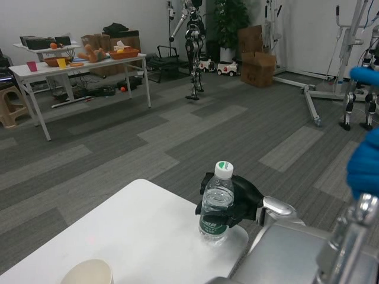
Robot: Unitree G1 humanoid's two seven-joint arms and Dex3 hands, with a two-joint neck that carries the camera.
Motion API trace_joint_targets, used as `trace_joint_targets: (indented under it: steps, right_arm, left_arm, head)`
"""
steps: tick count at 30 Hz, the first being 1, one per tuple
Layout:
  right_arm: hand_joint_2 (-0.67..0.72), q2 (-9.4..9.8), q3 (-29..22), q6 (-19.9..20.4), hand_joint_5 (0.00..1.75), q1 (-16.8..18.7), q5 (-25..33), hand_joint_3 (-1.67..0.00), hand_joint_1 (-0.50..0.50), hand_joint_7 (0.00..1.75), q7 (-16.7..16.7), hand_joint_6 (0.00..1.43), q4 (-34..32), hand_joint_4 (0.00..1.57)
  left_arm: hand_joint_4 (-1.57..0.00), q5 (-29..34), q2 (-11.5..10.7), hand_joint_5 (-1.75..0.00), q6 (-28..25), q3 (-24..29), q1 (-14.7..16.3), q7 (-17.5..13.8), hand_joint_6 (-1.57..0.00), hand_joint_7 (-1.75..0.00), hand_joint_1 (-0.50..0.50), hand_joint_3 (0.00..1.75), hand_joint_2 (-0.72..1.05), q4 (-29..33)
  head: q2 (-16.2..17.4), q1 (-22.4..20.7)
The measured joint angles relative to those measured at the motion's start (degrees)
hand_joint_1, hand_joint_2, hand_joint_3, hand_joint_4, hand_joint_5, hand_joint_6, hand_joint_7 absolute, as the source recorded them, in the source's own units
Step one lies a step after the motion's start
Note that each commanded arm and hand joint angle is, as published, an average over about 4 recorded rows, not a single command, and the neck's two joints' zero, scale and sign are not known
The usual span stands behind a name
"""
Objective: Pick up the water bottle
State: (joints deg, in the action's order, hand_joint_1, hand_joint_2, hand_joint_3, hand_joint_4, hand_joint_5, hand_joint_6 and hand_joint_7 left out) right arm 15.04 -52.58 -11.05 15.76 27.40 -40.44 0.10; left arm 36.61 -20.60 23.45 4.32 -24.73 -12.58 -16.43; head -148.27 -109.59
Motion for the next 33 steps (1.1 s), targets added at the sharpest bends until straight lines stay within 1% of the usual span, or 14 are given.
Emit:
trace_joint_targets:
  steps: [2, 4, 9, 14, 17, 19, 22, 24, 28, 30, 33]
  right_arm:
    - [-0.29, 0.05, 0.23, 0.21, 1.26, -0.27, 0.14, -0.79, -0.17, 1.36, 0.02, 1.37, -0.16, 1.56]
    - [-0.29, 0.21, 0.72, 0.60, 1.26, -0.50, 0.24, -0.79, -0.15, 1.33, 0.15, 1.37, -0.54, 1.57]
    - [-0.22, 1.25, 2.90, 2.33, 1.26, -1.95, 0.71, -0.79, -0.09, 1.33, 1.68, 1.37, -2.68, 1.56]
    - [-0.22, 3.11, 4.92, 2.75, 1.26, -4.13, 0.24, -0.81, -0.08, 1.33, 4.01, 1.37, -4.20, 1.54]
    - [-0.22, 4.84, 6.48, 2.77, 1.26, -6.10, -1.29, -0.87, -0.06, 1.33, 5.59, 1.37, -4.86, 1.54]
    - [-0.22, 6.18, 7.68, 2.74, 1.26, -7.60, -2.36, -0.87, -0.04, 1.33, 6.73, 1.37, -5.03, 1.54]
    - [-0.22, 7.90, 9.84, 2.34, 1.26, -10.16, -4.86, -0.85, -0.04, 1.33, 8.81, 1.37, -5.31, 1.53]
    - [-0.22, 8.83, 11.70, 1.93, 1.26, -12.36, -6.74, -0.81, -0.04, 1.33, 10.35, 1.37, -5.26, 1.52]
    - [-0.24, 9.69, 15.95, 2.11, 1.26, -16.70, -10.02, -0.79, -0.04, 1.33, 13.99, 1.37, -3.90, 1.51]
    - [-0.22, 9.86, 18.07, 2.80, 1.26, -18.11, -11.22, -0.79, -0.04, 1.33, 15.60, 1.37, -2.88, 1.51]
    - [-0.22, 10.54, 21.31, 4.20, 1.26, -19.95, -11.98, -0.79, -0.04, 1.33, 17.49, 1.37, -1.09, 1.51]
  left_arm:
    - [-0.03, 0.00, -0.01, 0.00, 0.00, 0.00, 0.00, 0.00, 0.00, -0.02, -0.50, 0.09, -0.72, 0.00]
    - [-0.03, 0.01, -0.04, 0.00, 0.00, -0.01, 0.00, 0.00, 0.00, -0.02, -0.50, 0.09, -0.72, 0.00]
    - [-0.02, 0.01, -0.07, 0.00, 0.02, -0.04, 0.00, 0.01, 0.00, 0.00, -0.50, 0.09, -0.72, -0.01]
    - [-0.04, 0.00, -0.11, 0.00, 0.05, -0.34, -0.11, 0.03, 0.00, -0.03, -0.50, 0.09, -0.72, -0.05]
    - [-0.03, 0.00, -0.16, 0.00, 0.08, -0.48, -0.40, 0.06, 0.00, 0.00, -0.50, 0.09, -0.72, -0.10]
    - [-0.01, -0.02, -0.20, 0.00, 0.10, -0.51, -0.62, 0.09, 0.00, -0.02, -0.50, 0.09, -0.72, -0.13]
    - [-0.03, -0.05, -0.24, 0.00, 0.20, -0.57, -1.06, 0.12, 0.00, -0.02, -0.50, 0.09, -0.72, -0.48]
    - [-0.04, -0.10, -0.15, 0.00, 0.26, -0.77, -1.43, 0.12, 0.00, 0.00, -0.50, 0.09, -0.72, -0.84]
    - [-0.02, -0.60, 0.29, 0.00, 0.32, -1.13, -2.10, 0.12, 0.00, 0.00, -0.50, 0.09, -0.72, -1.15]
    - [-0.01, -1.28, 0.68, 0.00, 0.32, -1.21, -2.29, 0.11, 0.00, 0.00, -0.50, 0.09, -0.72, -1.20]
    - [0.00, -2.12, 1.55, 0.00, 0.32, -1.24, -2.49, 0.14, 0.00, -0.02, -0.50, 0.09, -0.72, -1.27]
  head:
    - [0.02, -0.13]
    - [0.08, -0.29]
    - [0.27, -0.93]
    - [0.43, -2.79]
    - [0.97, -5.81]
    - [1.78, -8.96]
    - [3.30, -14.69]
    - [4.77, -20.22]
    - [7.27, -32.50]
    - [7.95, -37.49]
    - [9.50, -43.26]
